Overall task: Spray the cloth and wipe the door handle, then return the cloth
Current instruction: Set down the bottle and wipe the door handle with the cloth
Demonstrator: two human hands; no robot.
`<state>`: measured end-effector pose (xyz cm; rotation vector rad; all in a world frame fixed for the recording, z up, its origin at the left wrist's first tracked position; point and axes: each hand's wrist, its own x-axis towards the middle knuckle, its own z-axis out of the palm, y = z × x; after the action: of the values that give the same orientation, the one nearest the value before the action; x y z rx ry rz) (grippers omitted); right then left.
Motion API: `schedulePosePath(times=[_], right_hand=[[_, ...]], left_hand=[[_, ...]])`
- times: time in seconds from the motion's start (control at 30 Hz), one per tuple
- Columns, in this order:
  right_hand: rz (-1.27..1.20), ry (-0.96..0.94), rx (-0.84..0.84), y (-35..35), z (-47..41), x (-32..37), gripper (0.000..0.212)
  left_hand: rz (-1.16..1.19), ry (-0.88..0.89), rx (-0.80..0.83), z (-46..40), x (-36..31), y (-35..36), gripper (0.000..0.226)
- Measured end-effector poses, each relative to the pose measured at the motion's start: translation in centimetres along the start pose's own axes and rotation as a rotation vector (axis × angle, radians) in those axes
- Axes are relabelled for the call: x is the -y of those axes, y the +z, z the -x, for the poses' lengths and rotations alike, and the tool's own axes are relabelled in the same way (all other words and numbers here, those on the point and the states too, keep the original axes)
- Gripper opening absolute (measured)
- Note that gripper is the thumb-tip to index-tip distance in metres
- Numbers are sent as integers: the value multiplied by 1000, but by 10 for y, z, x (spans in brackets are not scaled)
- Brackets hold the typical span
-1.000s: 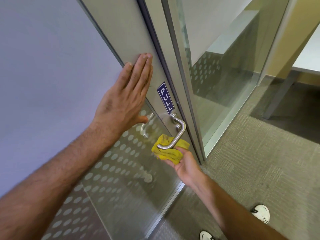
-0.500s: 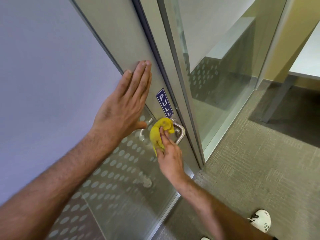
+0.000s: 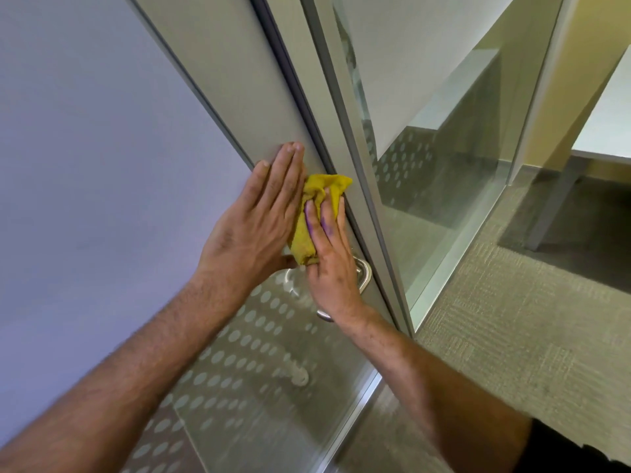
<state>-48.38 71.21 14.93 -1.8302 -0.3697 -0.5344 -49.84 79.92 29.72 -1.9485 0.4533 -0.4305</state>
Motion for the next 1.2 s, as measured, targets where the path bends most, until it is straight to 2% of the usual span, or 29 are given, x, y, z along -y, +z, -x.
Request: schedulePosePath(times=[0.07, 0.2, 0.27, 0.33, 0.4, 0.43, 0.53, 0.6, 0.7, 0.77, 0.83, 0.87, 0.93, 1.03, 1.13, 1.2], right_hand=[[86, 7, 22, -1, 17, -20, 81], [36, 386, 132, -6, 50, -31, 84], [-80, 459, 90, -10, 40, -17, 82], [-144, 266, 23, -16, 13, 7, 82], [-117, -3, 36, -16, -7, 16, 77], [-98, -62, 46, -19, -12, 13, 76], [180, -95, 146, -37, 5, -24, 65], [292, 5, 304, -51, 26, -60, 54], [115, 245, 498, -66, 39, -93, 52], [-110, 566, 387, -72, 39, -99, 46], [-523, 913, 253, -68, 55, -95, 30], [-740, 1005, 263, -62, 69, -89, 32], [-1071, 1050, 369, -47, 95, -69, 49], [-1409, 1179, 292, -20, 109, -59, 66], [-1483, 1356, 209, -11, 115, -64, 65], [-1473, 1340, 231, -16, 116, -67, 61]], left_hand=[[-12, 0, 32, 1, 2, -1, 143], [-19, 0, 43, 2, 4, -5, 148], [-34, 7, 39, 1, 4, -7, 148], [-27, 9, 34, 1, 5, -9, 146], [-16, 8, 31, 0, 4, -10, 144], [-14, 5, 38, 0, 4, -10, 144], [-15, 0, 52, 0, 4, -10, 146], [-2, -2, 50, -1, 4, -8, 145], [3, 1, 50, 0, 3, -7, 145], [-3, 7, 48, 0, 3, -5, 144], [-1, 8, 44, 2, 2, -5, 145], [-5, 10, 34, 1, 1, -3, 145], [-8, 4, 27, 0, 1, -1, 145], [2, 4, 22, 0, 0, 1, 146], [-2, 4, 35, 0, 0, 2, 147], [4, 7, 26, 0, 0, 4, 147]])
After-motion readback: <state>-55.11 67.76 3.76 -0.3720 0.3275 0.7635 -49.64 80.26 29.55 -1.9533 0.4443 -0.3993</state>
